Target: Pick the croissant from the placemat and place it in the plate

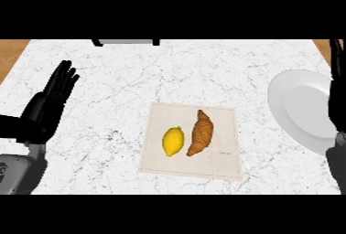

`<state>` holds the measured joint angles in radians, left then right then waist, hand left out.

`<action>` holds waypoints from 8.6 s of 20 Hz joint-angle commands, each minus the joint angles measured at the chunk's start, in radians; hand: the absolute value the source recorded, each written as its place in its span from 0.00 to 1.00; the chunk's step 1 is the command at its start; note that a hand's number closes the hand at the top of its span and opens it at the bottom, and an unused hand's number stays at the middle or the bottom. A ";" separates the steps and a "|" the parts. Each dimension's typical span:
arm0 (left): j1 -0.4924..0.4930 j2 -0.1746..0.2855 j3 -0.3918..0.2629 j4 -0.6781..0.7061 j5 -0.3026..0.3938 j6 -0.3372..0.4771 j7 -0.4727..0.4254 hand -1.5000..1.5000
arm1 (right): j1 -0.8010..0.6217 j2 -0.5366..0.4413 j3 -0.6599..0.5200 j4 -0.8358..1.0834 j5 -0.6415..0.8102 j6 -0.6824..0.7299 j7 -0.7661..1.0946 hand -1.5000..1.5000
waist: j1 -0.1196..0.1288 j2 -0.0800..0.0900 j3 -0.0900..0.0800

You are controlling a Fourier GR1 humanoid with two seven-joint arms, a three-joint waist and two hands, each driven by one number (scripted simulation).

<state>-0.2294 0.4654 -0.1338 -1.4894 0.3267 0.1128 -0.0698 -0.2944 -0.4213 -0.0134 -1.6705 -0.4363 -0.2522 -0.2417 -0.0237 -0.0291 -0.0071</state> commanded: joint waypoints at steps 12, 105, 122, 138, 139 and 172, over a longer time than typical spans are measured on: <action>0.076 -0.069 -0.056 0.086 -0.064 0.093 0.157 0.50 | 0.067 0.052 0.298 0.327 0.370 -0.064 -0.032 0.00 | 0.039 0.034 0.009; 0.078 -0.234 0.186 0.098 -0.264 -0.072 0.212 0.50 | 0.207 0.127 0.181 -0.330 1.415 0.148 0.550 1.00 | 0.004 0.026 0.007; 0.061 -0.226 0.207 0.027 -0.257 -0.107 0.288 0.50 | 0.094 -0.042 -0.354 0.176 0.998 0.168 0.231 1.00 | 0.027 0.030 0.008; 0.045 -0.265 0.195 0.075 -0.303 -0.086 0.244 0.50 | -0.120 -0.200 -0.382 0.909 0.963 0.300 -0.202 0.00 | 0.035 0.032 0.008; 0.076 -0.258 0.204 0.125 -0.284 -0.131 0.176 0.50 | -0.125 -0.218 -0.398 0.947 0.959 0.284 -0.259 0.00 | 0.036 0.034 0.008; 0.128 -0.290 0.207 0.006 -0.314 -0.118 0.249 0.50 | -0.122 -0.440 -0.613 1.101 0.437 0.867 -0.325 0.00 | 0.034 0.031 0.008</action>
<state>-0.1446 0.1849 0.0760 -1.4575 0.0133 -0.0007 0.1879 -0.3974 -0.7906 -0.6176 -0.6516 0.0025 0.5752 -0.5121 0.0071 0.0019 0.0011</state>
